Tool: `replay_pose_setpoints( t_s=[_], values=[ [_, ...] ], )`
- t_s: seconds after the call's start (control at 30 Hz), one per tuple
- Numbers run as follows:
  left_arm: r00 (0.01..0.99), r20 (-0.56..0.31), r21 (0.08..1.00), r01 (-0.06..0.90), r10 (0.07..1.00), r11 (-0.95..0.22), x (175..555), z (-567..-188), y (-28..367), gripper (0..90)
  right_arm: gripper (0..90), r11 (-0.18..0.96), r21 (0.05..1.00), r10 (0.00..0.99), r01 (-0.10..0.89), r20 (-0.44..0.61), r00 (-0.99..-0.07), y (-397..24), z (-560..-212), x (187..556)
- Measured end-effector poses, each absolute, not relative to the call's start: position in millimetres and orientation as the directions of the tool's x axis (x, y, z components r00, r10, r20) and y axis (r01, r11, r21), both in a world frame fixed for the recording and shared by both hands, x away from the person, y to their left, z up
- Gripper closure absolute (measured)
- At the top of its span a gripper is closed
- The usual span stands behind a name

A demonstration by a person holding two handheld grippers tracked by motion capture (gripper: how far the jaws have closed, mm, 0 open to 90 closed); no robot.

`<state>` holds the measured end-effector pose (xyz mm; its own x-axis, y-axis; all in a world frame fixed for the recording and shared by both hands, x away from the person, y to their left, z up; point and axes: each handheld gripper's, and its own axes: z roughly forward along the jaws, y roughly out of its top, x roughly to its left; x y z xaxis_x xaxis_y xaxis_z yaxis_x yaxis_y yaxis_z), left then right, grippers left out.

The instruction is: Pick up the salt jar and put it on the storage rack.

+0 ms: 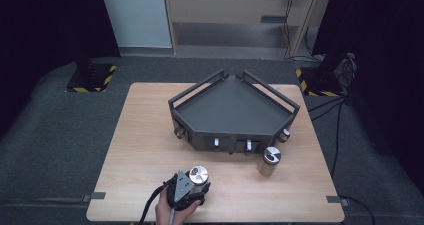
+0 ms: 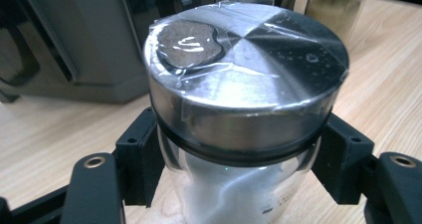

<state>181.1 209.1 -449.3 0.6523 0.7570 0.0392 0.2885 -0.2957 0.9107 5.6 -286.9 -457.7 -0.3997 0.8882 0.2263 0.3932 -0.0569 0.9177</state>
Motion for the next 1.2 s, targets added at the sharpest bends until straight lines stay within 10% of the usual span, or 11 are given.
replay_pose_setpoints(
  t_s=[0.67,1.2],
  values=[
    [0.616,0.108,0.969,0.111,0.78,-0.221,145,-406,244,30.3,1.3,-0.08,0.916,0.896,0.394,0.239,-0.374,-290,-458,5],
    [0.626,0.096,0.975,0.1,0.774,-0.201,189,-391,242,30.3,1.4,-0.168,0.882,0.872,0.44,0.341,-0.351,-299,-462,12]
  ],
)
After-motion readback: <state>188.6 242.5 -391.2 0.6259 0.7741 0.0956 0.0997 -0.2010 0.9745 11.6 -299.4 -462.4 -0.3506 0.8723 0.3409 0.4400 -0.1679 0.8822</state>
